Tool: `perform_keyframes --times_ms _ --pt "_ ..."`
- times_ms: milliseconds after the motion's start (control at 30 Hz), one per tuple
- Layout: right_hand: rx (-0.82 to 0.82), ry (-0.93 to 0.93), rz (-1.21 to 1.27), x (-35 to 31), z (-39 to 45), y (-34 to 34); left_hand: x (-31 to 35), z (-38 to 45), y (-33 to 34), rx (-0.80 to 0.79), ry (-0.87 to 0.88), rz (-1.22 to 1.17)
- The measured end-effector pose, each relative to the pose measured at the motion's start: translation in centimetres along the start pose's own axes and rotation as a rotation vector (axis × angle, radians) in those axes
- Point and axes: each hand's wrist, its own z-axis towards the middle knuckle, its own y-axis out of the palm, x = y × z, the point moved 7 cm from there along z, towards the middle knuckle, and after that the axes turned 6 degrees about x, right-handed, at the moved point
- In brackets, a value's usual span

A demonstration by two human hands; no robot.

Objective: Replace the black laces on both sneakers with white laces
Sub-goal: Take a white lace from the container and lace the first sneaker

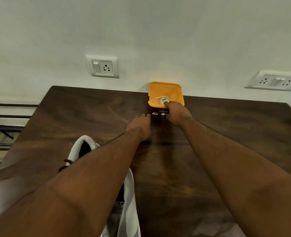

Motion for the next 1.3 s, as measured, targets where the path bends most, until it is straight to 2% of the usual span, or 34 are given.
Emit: perform_keyframes --times_ms 167,333,467,567,633,867,1033,1100,1200,1300 --pt "0.116 -0.056 -0.126 0.9 1.1 0.0 -0.4 1.5 2.1 -0.109 -0.087 -0.059" --pt "0.058 -0.038 -0.129 2.4 -1.8 -1.3 0.9 -0.2 0.1 0.086 -0.163 -0.371" --pt "0.053 -0.047 -0.133 3.6 -8.4 -4.1 4.4 -4.6 -1.8 0.260 -0.180 -0.714" --pt "0.015 -0.032 -0.149 4.9 -15.5 -5.3 7.5 -9.0 -1.0 0.284 -0.115 -0.993" --pt "-0.031 -0.020 -0.154 5.6 -20.0 -5.1 9.0 -12.1 0.9 0.252 -0.093 -1.070" --pt "-0.246 0.061 -0.104 7.8 -34.1 -0.2 11.9 -24.0 9.5 0.101 -0.213 -1.026" --pt "-0.272 0.113 -0.005 9.8 -37.3 1.4 13.0 -26.7 11.3 0.084 -0.212 -0.949" --pt "-0.295 0.122 0.128 10.2 -37.6 1.0 13.1 -27.0 11.6 0.085 -0.210 -0.915" --pt "-0.156 0.171 0.338 11.8 -36.3 -0.9 13.5 -26.8 10.8 0.162 -0.163 -0.787" --pt "-0.038 0.234 0.280 13.2 -33.8 -1.4 14.6 -26.0 9.8 0.244 -0.083 -0.649"
